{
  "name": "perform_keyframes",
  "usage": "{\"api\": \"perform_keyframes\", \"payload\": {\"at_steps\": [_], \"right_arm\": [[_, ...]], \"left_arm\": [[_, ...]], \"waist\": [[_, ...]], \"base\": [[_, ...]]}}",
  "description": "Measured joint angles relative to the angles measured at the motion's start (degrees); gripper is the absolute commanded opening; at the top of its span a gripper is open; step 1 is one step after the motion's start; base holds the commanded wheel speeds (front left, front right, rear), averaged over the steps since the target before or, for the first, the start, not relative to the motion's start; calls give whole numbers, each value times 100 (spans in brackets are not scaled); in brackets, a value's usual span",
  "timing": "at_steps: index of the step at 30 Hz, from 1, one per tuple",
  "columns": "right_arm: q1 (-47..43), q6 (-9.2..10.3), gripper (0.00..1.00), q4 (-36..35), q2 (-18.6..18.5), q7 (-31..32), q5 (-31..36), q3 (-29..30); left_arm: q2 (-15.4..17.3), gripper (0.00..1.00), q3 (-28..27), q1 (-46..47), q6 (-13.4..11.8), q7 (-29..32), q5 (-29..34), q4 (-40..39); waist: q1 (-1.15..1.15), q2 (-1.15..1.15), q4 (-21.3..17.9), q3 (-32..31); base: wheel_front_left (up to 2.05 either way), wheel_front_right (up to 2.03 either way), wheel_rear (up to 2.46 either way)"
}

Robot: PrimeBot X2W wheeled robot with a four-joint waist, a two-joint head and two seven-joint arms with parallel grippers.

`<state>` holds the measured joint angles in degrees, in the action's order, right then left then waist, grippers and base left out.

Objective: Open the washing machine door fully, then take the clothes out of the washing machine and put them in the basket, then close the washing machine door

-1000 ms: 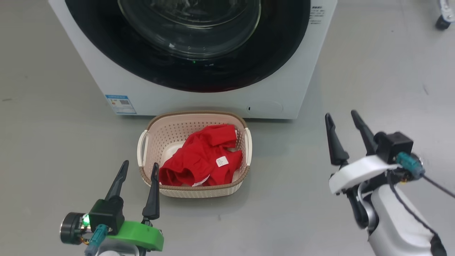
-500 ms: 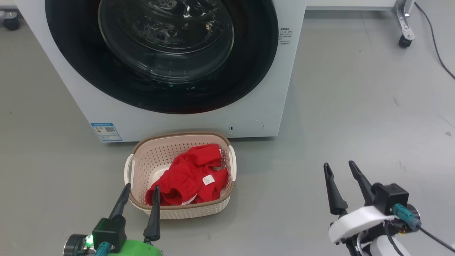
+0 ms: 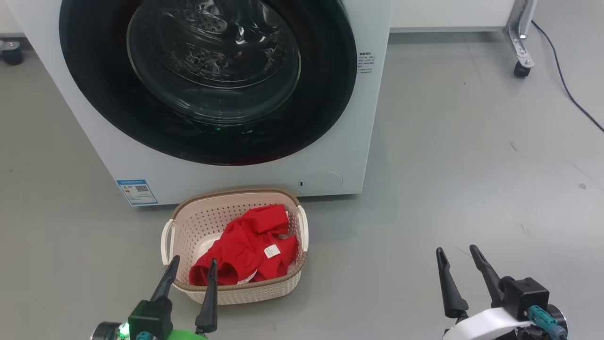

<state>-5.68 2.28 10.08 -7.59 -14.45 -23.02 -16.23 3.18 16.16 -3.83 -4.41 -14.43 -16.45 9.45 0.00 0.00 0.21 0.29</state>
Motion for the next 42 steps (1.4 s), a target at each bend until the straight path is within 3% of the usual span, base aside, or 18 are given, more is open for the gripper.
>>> {"api": "perform_keyframes", "payload": {"at_steps": [37, 38, 42], "right_arm": [[-426, 37, 100, -526, 57, 0, 149, 143], [-426, 36, 0, -515, 59, 0, 149, 140], [-472, 35, 0, -310, 109, 3, 144, 110]], "left_arm": [[15, 100, 87, -87, 16, 74, -34, -73], [11, 0, 97, -87, 16, 74, -34, -60], [-29, 0, 115, -141, 16, 75, -35, 146]], "waist": [[0, 0, 121, -61], [0, 0, 120, -62], [0, 0, 120, -62]], "base": [[0, 0, 0], [0, 0, 0], [0, 0, 0]]}}
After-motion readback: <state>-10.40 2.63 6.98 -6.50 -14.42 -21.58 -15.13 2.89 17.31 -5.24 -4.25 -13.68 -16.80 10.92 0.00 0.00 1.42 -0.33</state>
